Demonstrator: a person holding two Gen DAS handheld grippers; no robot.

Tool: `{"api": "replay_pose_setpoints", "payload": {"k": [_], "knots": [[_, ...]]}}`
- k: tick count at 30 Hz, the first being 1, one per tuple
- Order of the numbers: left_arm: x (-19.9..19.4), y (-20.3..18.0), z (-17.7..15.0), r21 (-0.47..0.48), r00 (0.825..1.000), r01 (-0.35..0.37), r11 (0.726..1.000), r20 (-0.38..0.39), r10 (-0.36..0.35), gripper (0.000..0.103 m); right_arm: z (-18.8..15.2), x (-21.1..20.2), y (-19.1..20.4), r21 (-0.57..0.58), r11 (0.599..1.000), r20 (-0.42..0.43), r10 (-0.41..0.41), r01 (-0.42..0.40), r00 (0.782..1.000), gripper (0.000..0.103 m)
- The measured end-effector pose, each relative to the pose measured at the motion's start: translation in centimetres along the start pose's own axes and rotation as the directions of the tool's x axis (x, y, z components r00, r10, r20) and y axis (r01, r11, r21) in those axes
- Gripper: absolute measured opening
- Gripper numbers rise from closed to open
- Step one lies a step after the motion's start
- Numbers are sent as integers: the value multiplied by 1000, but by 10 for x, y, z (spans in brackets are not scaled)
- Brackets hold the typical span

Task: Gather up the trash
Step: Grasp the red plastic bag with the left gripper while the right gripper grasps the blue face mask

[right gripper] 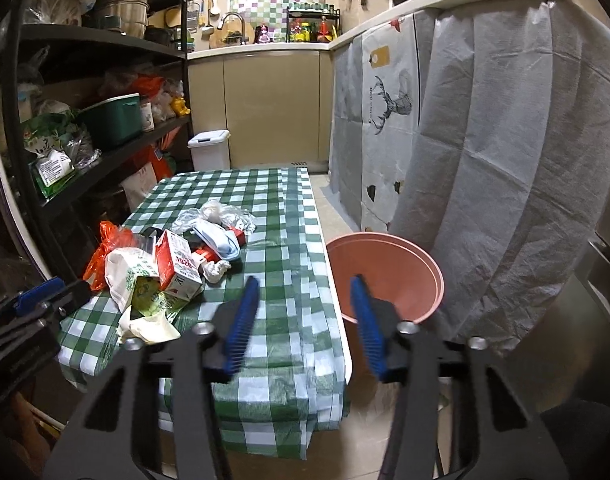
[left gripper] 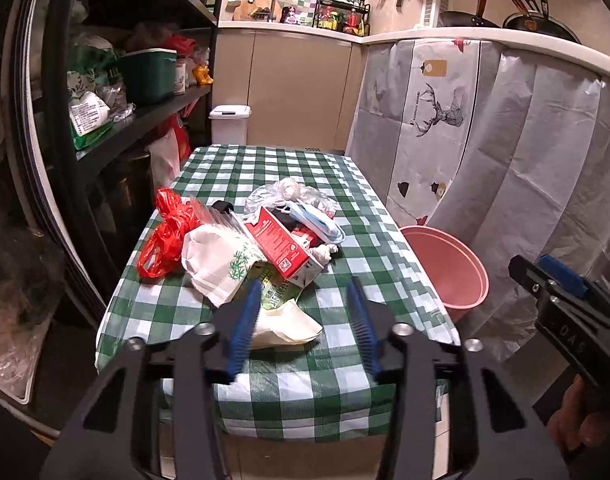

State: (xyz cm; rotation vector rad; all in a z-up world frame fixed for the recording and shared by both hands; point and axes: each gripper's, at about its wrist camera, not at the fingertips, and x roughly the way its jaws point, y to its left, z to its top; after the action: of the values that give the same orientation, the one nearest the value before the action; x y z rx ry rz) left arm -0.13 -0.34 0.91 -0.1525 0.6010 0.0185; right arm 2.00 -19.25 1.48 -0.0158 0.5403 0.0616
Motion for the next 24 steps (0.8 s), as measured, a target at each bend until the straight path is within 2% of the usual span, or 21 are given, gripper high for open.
{"api": "replay_pose_setpoints", "payload": {"k": [2, 5, 7, 15, 20, 24], "knots": [[3, 2, 5, 0, 1000, 12, 1000, -14, -12, 24, 5, 7, -1, 20, 999, -25, 43, -43, 999, 31], [7, 4, 18, 29, 1000, 30, 999, -8, -29, 14, 14, 12, 3, 14, 997, -24, 73, -72, 997, 26], [9, 6, 27, 37, 999, 41, 998, -1, -41, 12, 25, 15, 10, -6, 995, -14, 98, -98, 995, 26], [25, 28, 72, 82, 997, 76, 994, 10, -77, 10, 81, 39, 47, -155, 967, 5, 206, -203, 978, 26], [47, 58, 102, 129, 999, 34, 991, 32, -38, 10, 113, 74, 69, -198, 944, 1, 268, -262, 963, 25], [66, 86, 110, 122, 998, 18, 992, 58, -25, 10, 117, 103, 87, -221, 932, 16, 299, -288, 954, 20]]}}
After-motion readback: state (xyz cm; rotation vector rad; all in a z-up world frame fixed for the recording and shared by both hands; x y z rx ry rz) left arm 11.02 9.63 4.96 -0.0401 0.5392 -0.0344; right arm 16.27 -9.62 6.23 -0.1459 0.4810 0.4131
